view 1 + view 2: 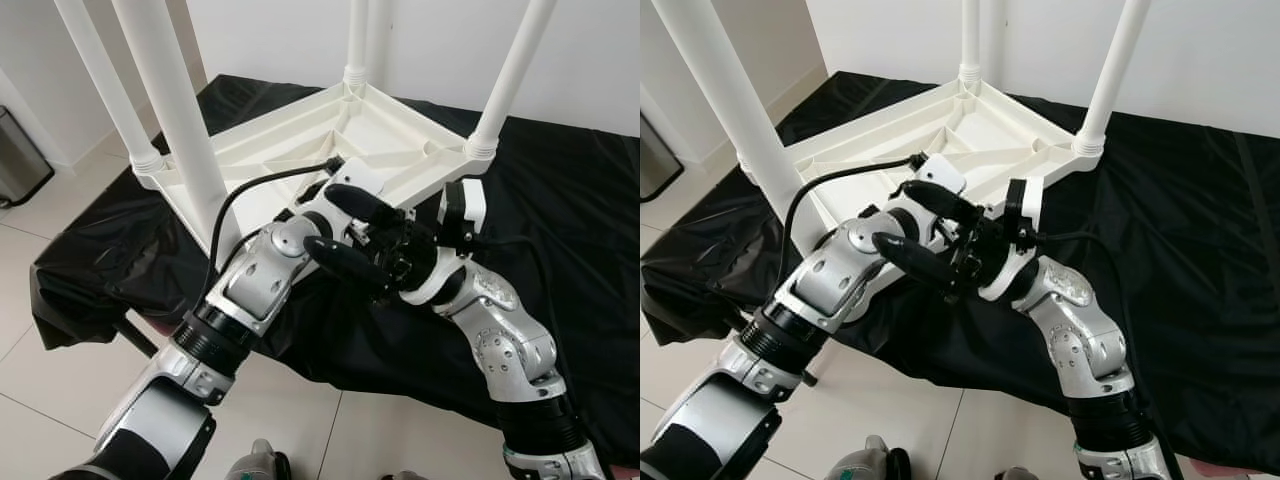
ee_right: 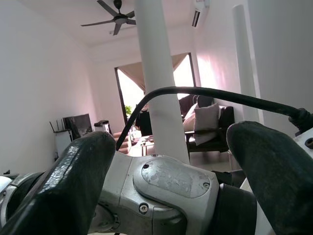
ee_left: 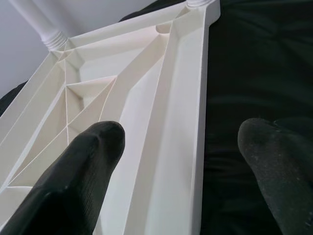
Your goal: Building children table
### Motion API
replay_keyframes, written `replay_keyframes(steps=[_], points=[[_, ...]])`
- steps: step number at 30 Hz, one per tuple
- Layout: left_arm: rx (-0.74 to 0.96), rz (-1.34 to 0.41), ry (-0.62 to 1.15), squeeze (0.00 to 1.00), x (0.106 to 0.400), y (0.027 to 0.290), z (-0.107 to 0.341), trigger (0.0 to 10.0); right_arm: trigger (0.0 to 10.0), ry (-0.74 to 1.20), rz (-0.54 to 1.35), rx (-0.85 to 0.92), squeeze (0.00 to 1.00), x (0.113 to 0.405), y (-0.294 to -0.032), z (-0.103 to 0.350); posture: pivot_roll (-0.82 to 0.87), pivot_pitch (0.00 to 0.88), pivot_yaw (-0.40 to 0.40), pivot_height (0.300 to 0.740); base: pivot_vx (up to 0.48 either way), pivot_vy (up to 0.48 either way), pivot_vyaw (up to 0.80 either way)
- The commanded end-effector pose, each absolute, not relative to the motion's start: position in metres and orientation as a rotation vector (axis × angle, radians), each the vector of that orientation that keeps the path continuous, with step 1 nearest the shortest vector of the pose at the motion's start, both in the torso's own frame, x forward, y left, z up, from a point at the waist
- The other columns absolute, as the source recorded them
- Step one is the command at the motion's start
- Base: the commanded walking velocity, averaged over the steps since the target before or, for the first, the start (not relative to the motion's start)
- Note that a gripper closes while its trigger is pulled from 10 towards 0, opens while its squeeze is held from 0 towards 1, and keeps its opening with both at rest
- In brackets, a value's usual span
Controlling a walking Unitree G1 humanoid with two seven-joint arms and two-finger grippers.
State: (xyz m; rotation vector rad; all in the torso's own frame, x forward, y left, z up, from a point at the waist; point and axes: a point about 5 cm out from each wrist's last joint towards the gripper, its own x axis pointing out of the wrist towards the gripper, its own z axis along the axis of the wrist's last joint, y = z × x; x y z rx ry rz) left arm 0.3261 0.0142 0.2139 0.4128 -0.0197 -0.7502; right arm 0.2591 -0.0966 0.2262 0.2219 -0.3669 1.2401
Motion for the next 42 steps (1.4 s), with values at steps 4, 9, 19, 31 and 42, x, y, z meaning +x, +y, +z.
replay_keyframes(steps=[4, 9, 19, 31, 42], points=[[0.400, -1.039, -0.174, 0.00, 0.296, 0.014, 0.239, 10.0, 10.0, -0.226, 0.968, 0.246, 0.00, 0.289, -0.125, 0.196, 0.08, 0.032, 0.047, 0.740, 0.000, 0.000, 0.00], [0.403, -1.022, -0.213, 0.00, 0.293, 0.021, 0.241, 10.0, 10.0, -0.257, 0.911, 0.237, 0.00, 0.298, -0.128, 0.197, 0.08, 0.024, 0.042, 0.740, 0.000, 0.000, 0.00], [0.441, -0.916, -0.138, 0.00, 0.298, 0.048, 0.217, 10.0, 10.0, -0.346, 0.934, 0.379, 0.00, 0.305, -0.130, 0.212, 0.09, 0.013, 0.029, 0.740, 0.000, 0.000, 0.00], [0.444, -0.896, -0.109, 0.00, 0.302, 0.054, 0.212, 10.0, 10.0, -0.433, 1.128, 0.562, 0.00, 0.292, -0.129, 0.232, 0.09, 0.002, 0.033, 0.740, 0.000, 0.000, 0.00], [0.461, -0.858, -0.073, 0.00, 0.308, 0.061, 0.203, 10.0, 10.0, -0.473, 1.231, 0.649, 0.00, 0.282, -0.131, 0.245, 0.08, 0.003, 0.034, 0.740, 0.000, 0.000, 0.00]])
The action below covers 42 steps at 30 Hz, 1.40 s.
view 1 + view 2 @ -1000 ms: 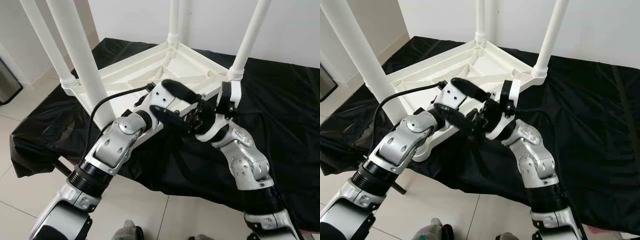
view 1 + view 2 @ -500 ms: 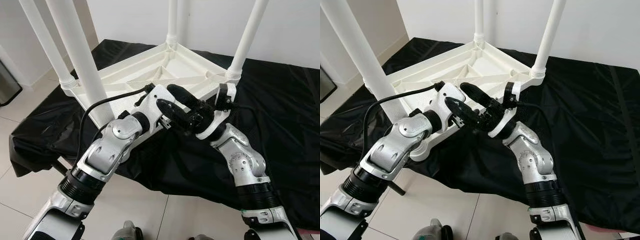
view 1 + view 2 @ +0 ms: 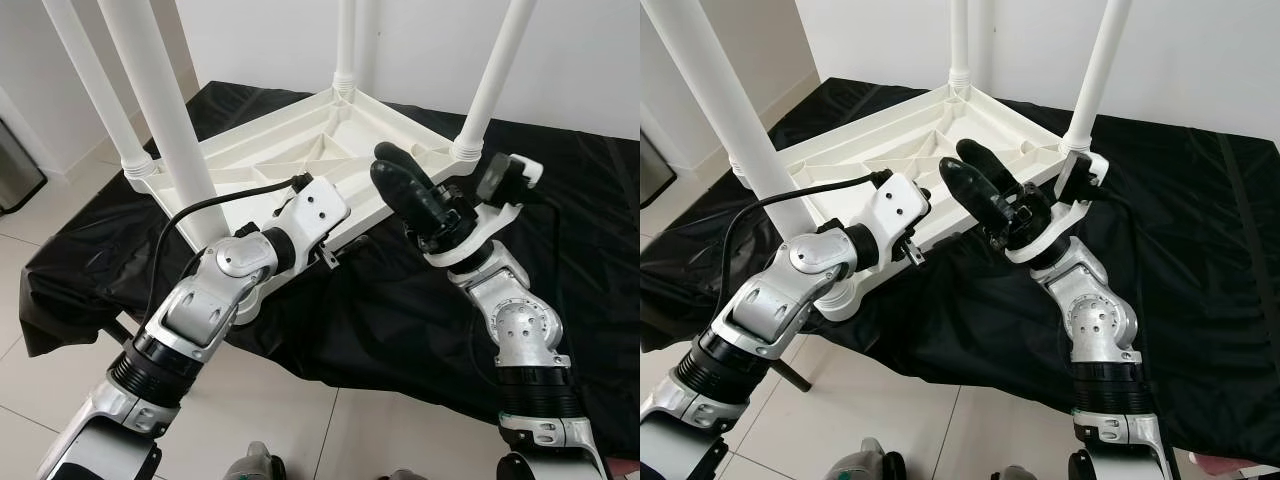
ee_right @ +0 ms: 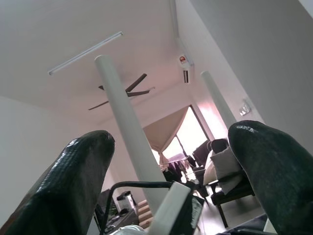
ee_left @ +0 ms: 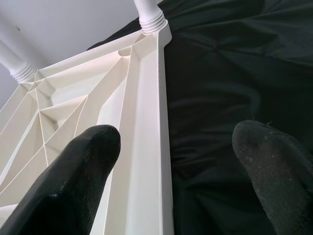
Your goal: Building children table
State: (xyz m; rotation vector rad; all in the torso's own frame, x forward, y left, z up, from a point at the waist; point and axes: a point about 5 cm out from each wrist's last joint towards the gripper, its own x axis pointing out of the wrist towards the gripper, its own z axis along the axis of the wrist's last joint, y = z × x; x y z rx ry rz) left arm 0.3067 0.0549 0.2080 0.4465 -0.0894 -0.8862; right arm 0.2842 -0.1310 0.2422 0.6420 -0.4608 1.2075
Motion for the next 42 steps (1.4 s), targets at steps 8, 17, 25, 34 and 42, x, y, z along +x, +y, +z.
replay_keyframes(steps=[8, 17, 25, 34, 42], points=[[0.475, -0.880, -0.065, 0.00, 0.300, 0.069, 0.198, 10.0, 10.0, -0.486, 1.169, 0.669, 0.00, 0.289, -0.142, 0.248, 0.08, 0.000, 0.032, 0.740, 0.000, 0.000, 0.00], [0.490, -0.940, -0.063, 0.00, 0.281, 0.076, 0.195, 10.0, 10.0, -0.491, 1.080, 0.665, 0.00, 0.301, -0.150, 0.248, 0.09, 0.000, 0.028, 0.740, 0.000, 0.000, 0.00], [0.468, -1.012, -0.026, 0.00, 0.254, 0.094, 0.195, 10.0, 10.0, -0.431, 0.984, 0.603, 0.00, 0.318, -0.155, 0.238, 0.10, 0.000, 0.012, 0.740, 0.000, 0.000, 0.00], [0.408, -0.953, 0.016, 0.00, 0.246, 0.105, 0.192, 10.0, 10.0, -0.378, 0.966, 0.573, 0.00, 0.327, -0.155, 0.228, 0.12, 0.000, -0.001, 0.740, 0.000, 0.000, 0.00], [0.376, -0.929, 0.073, 0.00, 0.227, 0.122, 0.191, 10.0, 10.0, -0.347, 0.979, 0.553, 0.00, 0.335, -0.155, 0.224, 0.17, 0.005, -0.024, 0.740, 0.000, 0.000, 0.00]])
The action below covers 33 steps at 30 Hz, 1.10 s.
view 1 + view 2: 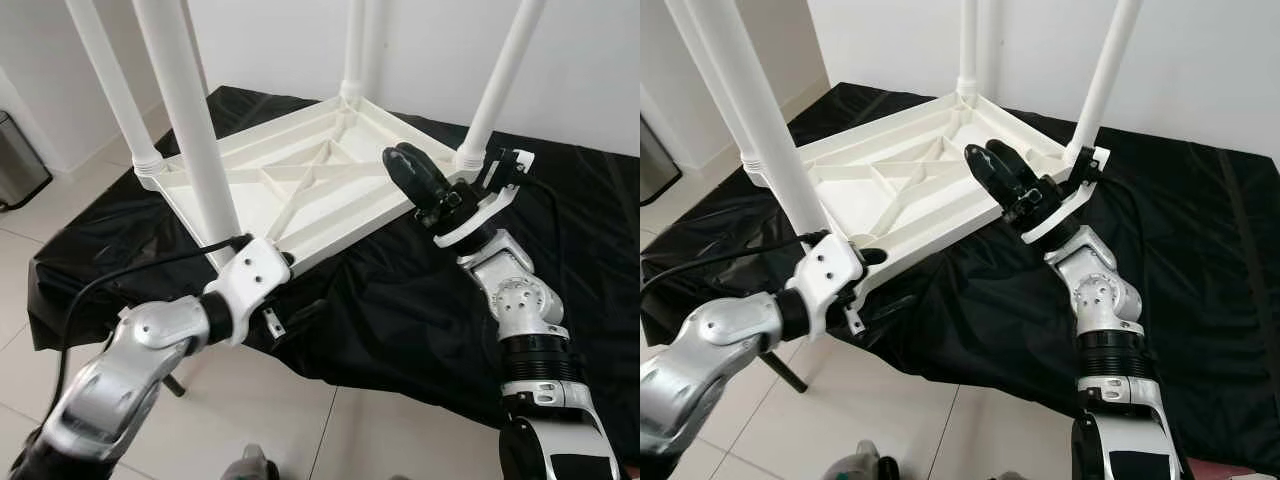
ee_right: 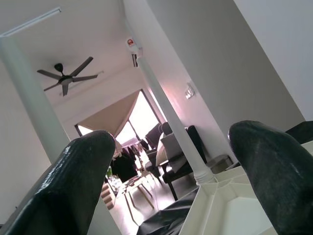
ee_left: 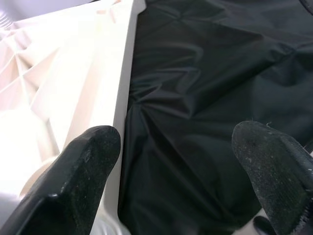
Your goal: Building children table
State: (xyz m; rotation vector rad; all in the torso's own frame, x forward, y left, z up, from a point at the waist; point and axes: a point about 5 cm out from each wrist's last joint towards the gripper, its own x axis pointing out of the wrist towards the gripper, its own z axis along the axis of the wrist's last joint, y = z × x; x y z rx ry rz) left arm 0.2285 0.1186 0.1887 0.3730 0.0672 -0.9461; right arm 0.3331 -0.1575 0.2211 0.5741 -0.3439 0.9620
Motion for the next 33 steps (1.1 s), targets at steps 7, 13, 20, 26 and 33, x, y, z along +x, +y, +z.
replay_keyframes(steps=[7, 13, 20, 26, 33], points=[[0.376, -0.947, 0.153, 0.00, 0.213, 0.138, 0.186, 10.0, 10.0, -0.327, 1.002, 0.548, 0.00, 0.344, -0.148, 0.223, 0.18, 0.008, -0.031, 0.740, 0.000, 0.000, 0.00], [0.397, -0.977, 0.283, 0.00, 0.193, 0.164, 0.175, 10.0, 10.0, -0.318, 1.030, 0.541, 0.00, 0.351, -0.139, 0.223, 0.25, 0.002, -0.062, 0.740, 0.000, 0.000, 0.00], [0.449, -0.861, 0.405, 0.00, 0.199, 0.206, 0.163, 10.0, 10.0, -0.320, 1.050, 0.536, 0.00, 0.355, -0.132, 0.224, 0.25, 0.000, -0.058, 0.740, 0.000, 0.000, 0.00], [0.489, -0.725, 0.408, 0.00, 0.220, 0.234, 0.164, 10.0, 10.0, -0.330, 1.035, 0.531, 0.00, 0.354, -0.136, 0.223, 0.23, 0.000, -0.049, 0.740, 0.000, 0.000, 0.00], [0.505, -0.550, 0.320, 0.00, 0.255, 0.246, 0.169, 10.0, 10.0, -0.351, 1.020, 0.533, 0.00, 0.354, -0.137, 0.222, 0.21, 0.000, -0.038, 0.740, 0.000, 0.000, 0.00]])
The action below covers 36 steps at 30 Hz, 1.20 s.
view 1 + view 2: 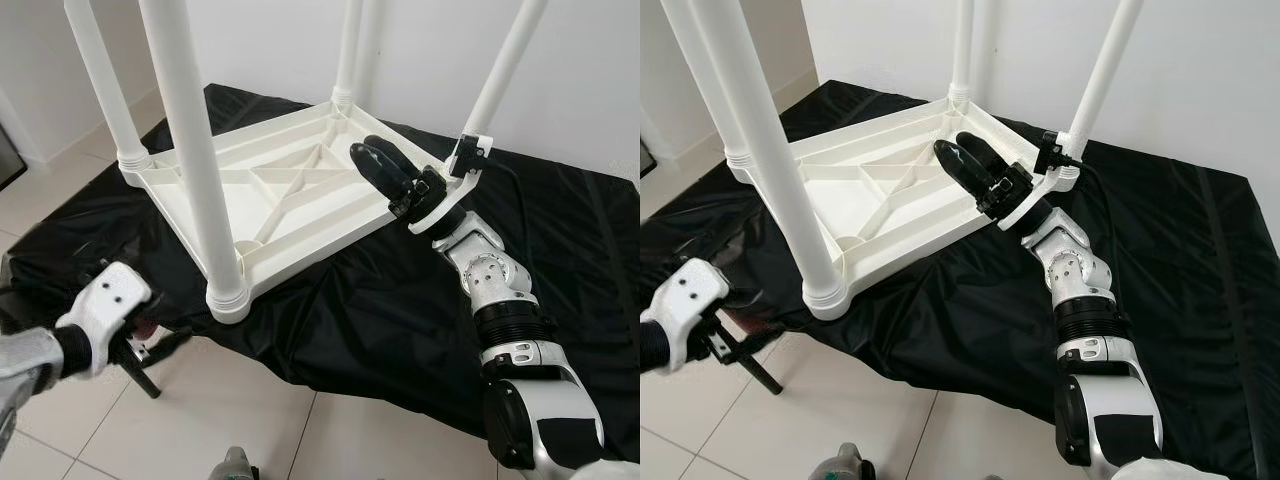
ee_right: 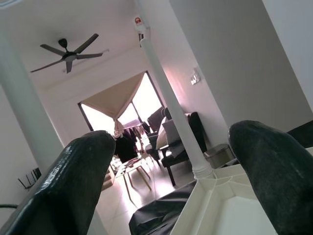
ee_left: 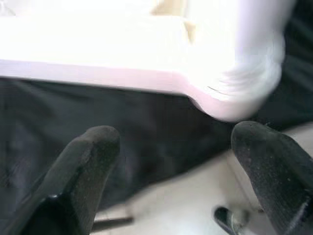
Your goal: Building children table
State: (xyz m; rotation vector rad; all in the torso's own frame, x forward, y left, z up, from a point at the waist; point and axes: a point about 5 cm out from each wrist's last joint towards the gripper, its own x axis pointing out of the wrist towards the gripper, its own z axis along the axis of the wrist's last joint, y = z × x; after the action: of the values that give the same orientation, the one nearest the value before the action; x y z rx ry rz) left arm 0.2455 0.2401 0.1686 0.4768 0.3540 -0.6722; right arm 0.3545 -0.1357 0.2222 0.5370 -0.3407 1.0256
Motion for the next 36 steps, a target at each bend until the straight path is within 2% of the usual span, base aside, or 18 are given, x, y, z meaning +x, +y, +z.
replay_keyframes(steps=[1, 3, 5, 6, 11, 13, 14, 16, 17, 18, 19, 20, 22, 25, 28, 31, 36], points=[[0.505, -0.550, 0.320, 0.00, 0.255, 0.246, 0.169, 10.0, 10.0, -0.351, 1.020, 0.533, 0.00, 0.354, -0.137, 0.222, 0.21, 0.000, -0.038, 0.740, 0.000, 0.000, 0.00], [0.503, -0.515, 0.300, 0.00, 0.263, 0.246, 0.170, 10.0, 10.0, -0.356, 1.016, 0.534, 0.00, 0.354, -0.137, 0.222, 0.21, 0.000, -0.038, 0.740, 0.000, 0.000, 0.00], [0.474, -0.480, 0.208, 0.00, 0.281, 0.234, 0.179, 10.0, 10.0, -0.361, 1.003, 0.532, 0.00, 0.351, -0.138, 0.220, 0.20, 0.000, -0.034, 0.740, 0.000, 0.000, 0.00], [0.474, -0.480, 0.208, 0.00, 0.281, 0.234, 0.179, 10.0, 10.0, -0.361, 1.003, 0.532, 0.00, 0.351, -0.138, 0.220, 0.20, 0.000, -0.034, 0.740, 0.000, 0.000, 0.00], [0.385, -0.504, 0.074, 0.00, 0.306, 0.197, 0.193, 10.0, 10.0, -0.366, 0.981, 0.536, 0.00, 0.348, -0.142, 0.218, 0.18, 0.000, -0.028, 0.740, 0.000, 0.000, 0.00], [0.385, -0.504, 0.074, 0.00, 0.306, 0.197, 0.193, 10.0, 10.0, -0.366, 0.981, 0.536, 0.00, 0.348, -0.142, 0.218, 0.18, 0.000, -0.028, 0.740, 0.000, 0.000, 0.00], [0.371, -0.528, 0.046, 0.00, 0.309, 0.183, 0.195, 10.0, 10.0, -0.369, 0.973, 0.538, 0.00, 0.348, -0.143, 0.218, 0.17, 0.000, -0.025, 0.740, 0.000, 0.000, 0.00], [0.371, -0.528, 0.046, 0.00, 0.309, 0.183, 0.195, 10.0, 10.0, -0.369, 0.973, 0.538, 0.00, 0.348, -0.143, 0.218, 0.17, 0.000, -0.025, 0.740, 0.000, 0.000, 0.00], [0.344, -0.557, 0.018, 0.00, 0.312, 0.168, 0.198, 10.0, 10.0, -0.373, 0.964, 0.539, 0.00, 0.348, -0.144, 0.218, 0.17, 0.000, -0.024, 0.740, 0.000, 0.000, 0.00], [0.344, -0.557, 0.018, 0.00, 0.312, 0.168, 0.198, 10.0, 10.0, -0.373, 0.964, 0.539, 0.00, 0.348, -0.144, 0.218, 0.17, 0.000, -0.024, 0.740, 0.000, 0.000, 0.00], [0.325, -0.590, -0.006, 0.00, 0.314, 0.153, 0.199, 10.0, 10.0, -0.378, 0.950, 0.537, 0.00, 0.348, -0.145, 0.218, 0.17, 0.000, -0.024, 0.740, 0.000, 0.000, 0.00], [0.325, -0.590, -0.006, 0.00, 0.314, 0.153, 0.199, 10.0, 10.0, -0.378, 0.950, 0.537, 0.00, 0.348, -0.145, 0.218, 0.17, 0.000, -0.024, 0.740, 0.000, 0.000, 0.00], [0.288, -0.626, -0.035, 0.00, 0.318, 0.131, 0.201, 10.0, 10.0, -0.390, 0.919, 0.532, 0.00, 0.349, -0.148, 0.219, 0.16, 0.000, -0.022, 0.740, 0.000, 0.000, 0.00], [0.277, -0.627, -0.045, 0.00, 0.320, 0.124, 0.202, 10.0, 10.0, -0.396, 0.904, 0.531, 0.00, 0.349, -0.149, 0.220, 0.16, 0.000, -0.022, 0.740, 0.000, 0.000, 0.00], [0.238, -0.627, -0.055, 0.00, 0.322, 0.109, 0.204, 10.0, 10.0, -0.421, 0.834, 0.529, 0.00, 0.352, -0.154, 0.225, 0.15, 0.000, -0.019, 0.740, 0.000, 0.000, 0.00], [0.188, -0.633, -0.060, 0.00, 0.324, 0.088, 0.204, 10.0, 10.0, -0.479, 0.701, 0.552, 0.00, 0.355, -0.171, 0.234, 0.13, 0.000, -0.010, 0.740, 0.000, 0.000, 0.00], [0.153, -0.654, -0.061, 0.00, 0.323, 0.070, 0.204, 10.0, 10.0, -0.562, 0.562, 0.594, 0.00, 0.357, -0.191, 0.246, 0.13, 0.000, -0.008, 0.740, 0.000, 0.000, 0.00]])
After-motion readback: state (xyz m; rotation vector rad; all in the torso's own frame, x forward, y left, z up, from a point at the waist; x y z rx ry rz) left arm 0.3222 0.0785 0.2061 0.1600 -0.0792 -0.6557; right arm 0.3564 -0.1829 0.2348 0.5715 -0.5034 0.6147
